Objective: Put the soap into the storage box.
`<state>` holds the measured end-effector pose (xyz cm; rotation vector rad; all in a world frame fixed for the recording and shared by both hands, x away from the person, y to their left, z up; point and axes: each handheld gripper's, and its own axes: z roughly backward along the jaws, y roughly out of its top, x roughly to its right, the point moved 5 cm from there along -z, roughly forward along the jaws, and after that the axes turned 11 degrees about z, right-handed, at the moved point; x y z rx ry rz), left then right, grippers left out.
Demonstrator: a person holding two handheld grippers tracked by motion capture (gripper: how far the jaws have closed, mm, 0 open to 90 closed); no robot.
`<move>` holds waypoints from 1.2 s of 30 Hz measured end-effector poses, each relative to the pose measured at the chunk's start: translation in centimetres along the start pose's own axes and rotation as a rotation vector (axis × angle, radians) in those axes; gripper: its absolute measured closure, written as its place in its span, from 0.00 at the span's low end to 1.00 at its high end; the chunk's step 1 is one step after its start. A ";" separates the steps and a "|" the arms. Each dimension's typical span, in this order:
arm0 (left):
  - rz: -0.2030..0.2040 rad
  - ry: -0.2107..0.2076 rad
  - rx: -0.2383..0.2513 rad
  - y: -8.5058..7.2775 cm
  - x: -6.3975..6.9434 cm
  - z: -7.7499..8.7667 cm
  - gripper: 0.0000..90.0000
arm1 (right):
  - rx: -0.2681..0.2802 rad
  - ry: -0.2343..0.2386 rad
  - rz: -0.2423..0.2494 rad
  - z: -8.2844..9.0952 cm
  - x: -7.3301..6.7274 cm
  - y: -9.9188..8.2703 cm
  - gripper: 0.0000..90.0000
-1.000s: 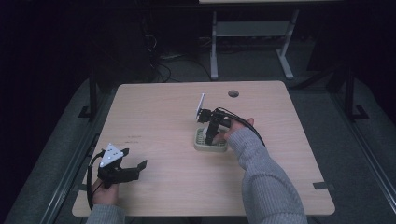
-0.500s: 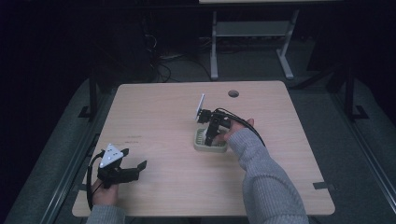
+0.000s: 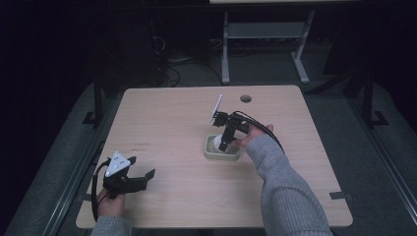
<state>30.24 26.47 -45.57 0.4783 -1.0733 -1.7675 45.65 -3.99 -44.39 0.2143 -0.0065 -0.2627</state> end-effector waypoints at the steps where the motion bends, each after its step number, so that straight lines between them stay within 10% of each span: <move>1: -0.003 -0.001 0.000 0.0 0.0 0.0 0.17 | 0.004 -0.002 -0.006 0.2 -0.1 -0.1 0.20; 36: -0.005 0.002 -0.008 -0.1 0.1 -0.1 0.17 | 0.069 -0.010 -0.066 3.5 -1.4 -4.3 0.20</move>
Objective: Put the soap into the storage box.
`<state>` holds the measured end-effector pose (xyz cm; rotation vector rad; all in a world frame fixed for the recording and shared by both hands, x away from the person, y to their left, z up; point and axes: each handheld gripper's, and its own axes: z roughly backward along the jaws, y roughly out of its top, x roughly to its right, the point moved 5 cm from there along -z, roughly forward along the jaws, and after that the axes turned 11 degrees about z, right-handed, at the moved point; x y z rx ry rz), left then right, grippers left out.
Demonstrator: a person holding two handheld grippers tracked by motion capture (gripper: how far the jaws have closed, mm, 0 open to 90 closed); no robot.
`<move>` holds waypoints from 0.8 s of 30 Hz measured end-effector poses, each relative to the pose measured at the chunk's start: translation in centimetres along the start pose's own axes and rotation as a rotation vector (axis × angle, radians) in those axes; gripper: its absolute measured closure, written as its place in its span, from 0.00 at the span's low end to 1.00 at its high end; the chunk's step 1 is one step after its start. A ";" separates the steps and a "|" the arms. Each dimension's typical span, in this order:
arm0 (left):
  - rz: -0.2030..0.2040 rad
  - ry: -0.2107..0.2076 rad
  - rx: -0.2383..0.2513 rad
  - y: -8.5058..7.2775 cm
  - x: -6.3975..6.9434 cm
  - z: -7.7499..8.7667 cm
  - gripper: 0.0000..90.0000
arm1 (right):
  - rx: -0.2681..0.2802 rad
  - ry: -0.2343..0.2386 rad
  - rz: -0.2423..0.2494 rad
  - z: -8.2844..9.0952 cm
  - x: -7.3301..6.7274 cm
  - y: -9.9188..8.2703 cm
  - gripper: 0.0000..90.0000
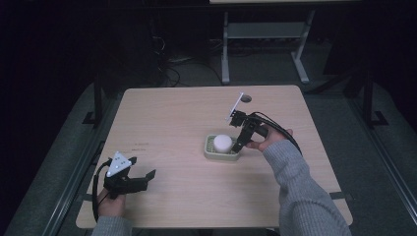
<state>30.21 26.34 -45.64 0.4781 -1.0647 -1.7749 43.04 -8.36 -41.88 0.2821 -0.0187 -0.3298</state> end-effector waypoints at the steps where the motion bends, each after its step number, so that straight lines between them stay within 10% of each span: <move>1: 0.000 0.001 0.001 0.0 0.0 0.0 0.17 | 0.004 0.002 0.002 0.1 0.0 -0.1 0.20; 24: 0.004 0.001 0.001 0.0 0.0 0.0 0.17 | 0.016 0.006 -0.029 1.0 -1.3 -3.1 0.20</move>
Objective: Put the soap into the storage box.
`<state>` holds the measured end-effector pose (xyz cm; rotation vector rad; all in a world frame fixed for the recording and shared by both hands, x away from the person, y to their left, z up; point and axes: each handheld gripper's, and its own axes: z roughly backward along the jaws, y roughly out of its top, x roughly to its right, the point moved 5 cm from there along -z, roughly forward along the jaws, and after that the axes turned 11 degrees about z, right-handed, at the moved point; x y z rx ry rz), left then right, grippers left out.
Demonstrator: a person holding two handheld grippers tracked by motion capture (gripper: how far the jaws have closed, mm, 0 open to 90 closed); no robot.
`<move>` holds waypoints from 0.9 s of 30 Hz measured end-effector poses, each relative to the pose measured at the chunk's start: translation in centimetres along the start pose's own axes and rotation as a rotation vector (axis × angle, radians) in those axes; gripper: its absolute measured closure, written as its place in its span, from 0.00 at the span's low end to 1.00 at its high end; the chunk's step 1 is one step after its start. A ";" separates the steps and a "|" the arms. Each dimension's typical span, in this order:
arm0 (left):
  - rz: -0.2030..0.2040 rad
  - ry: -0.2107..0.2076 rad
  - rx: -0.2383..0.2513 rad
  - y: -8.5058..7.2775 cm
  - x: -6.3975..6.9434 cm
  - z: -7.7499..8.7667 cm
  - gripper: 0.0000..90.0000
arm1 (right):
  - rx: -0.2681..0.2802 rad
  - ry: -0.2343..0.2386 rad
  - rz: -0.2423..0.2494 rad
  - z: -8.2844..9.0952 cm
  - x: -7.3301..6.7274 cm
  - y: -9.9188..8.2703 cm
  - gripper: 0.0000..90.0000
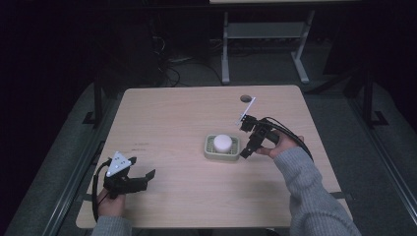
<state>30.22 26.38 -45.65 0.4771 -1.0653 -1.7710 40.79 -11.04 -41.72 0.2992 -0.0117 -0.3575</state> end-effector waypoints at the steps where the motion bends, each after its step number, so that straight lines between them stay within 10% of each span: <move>1: 0.000 0.000 0.001 0.0 0.0 0.0 0.17 | 0.000 0.000 0.000 0.0 0.0 0.0 0.20; 27: -0.004 0.005 -0.004 0.0 0.0 0.0 0.17 | 0.033 0.002 -0.050 0.0 -1.2 -4.3 0.20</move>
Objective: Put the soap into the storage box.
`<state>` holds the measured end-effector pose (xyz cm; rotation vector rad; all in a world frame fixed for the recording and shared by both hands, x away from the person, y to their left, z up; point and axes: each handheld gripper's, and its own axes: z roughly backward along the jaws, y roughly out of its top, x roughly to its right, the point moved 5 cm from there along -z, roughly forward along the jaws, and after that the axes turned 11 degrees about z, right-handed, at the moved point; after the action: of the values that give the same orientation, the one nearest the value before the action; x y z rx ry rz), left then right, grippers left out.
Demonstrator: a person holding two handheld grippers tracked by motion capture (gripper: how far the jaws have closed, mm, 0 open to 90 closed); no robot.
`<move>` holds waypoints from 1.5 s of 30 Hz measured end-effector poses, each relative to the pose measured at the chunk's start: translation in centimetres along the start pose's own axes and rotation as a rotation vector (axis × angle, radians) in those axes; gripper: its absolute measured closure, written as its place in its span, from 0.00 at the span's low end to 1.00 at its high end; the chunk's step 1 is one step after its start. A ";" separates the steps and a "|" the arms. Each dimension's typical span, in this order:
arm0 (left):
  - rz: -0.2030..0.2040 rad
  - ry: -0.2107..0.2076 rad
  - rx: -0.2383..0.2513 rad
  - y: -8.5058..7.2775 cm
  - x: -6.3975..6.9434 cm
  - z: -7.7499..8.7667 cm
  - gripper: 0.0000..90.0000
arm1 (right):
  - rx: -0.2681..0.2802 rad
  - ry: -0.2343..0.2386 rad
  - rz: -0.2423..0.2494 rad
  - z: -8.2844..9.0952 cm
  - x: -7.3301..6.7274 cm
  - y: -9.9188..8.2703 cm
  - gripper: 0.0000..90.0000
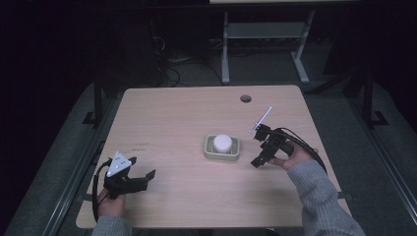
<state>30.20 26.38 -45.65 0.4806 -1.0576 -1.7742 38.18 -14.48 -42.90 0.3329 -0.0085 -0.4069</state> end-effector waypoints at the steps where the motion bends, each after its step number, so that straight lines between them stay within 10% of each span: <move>1: 0.000 0.000 0.000 0.0 0.0 0.0 0.17 | 0.001 -0.001 -0.001 0.0 0.0 -0.1 0.20; 45: -0.006 0.001 -0.002 0.0 0.1 0.0 0.17 | 0.051 -0.016 -0.104 0.5 -2.3 -8.0 0.21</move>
<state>30.17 26.32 -45.68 0.4843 -1.0541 -1.7804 32.96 -20.62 -44.85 0.3812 -0.0173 -0.5132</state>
